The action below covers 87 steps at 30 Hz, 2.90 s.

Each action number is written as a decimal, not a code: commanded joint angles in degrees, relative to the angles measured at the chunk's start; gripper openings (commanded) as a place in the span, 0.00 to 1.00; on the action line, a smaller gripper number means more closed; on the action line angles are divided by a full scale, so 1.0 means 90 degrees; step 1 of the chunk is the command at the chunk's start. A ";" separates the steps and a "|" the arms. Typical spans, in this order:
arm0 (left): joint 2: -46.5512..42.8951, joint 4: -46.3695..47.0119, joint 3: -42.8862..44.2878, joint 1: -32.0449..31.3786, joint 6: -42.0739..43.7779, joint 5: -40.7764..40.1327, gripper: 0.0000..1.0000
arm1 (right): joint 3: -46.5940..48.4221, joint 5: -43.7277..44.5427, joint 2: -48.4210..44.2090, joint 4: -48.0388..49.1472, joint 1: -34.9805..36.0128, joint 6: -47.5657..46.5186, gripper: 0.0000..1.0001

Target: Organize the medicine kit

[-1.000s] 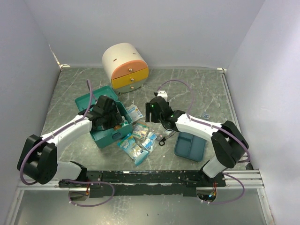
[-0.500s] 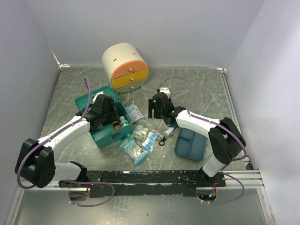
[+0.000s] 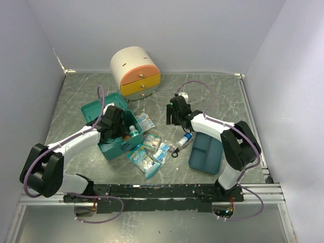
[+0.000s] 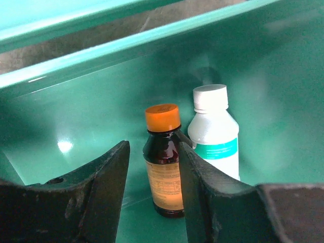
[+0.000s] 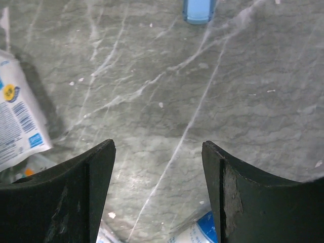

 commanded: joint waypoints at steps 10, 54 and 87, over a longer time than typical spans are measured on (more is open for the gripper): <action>0.0176 0.0900 -0.0295 0.0022 0.0684 0.0628 0.44 | 0.0360 0.0276 0.0285 -0.0064 -0.0150 -0.0332 0.69; -0.1903 -0.1703 0.0260 0.0022 0.0744 0.0714 0.52 | 0.0694 -0.1706 -0.0297 -0.1066 0.1723 -0.0431 0.59; -0.1765 -0.1682 -0.0141 0.0015 0.0116 0.0561 0.47 | 0.1627 -0.1350 0.0919 0.0137 0.1892 0.0180 0.59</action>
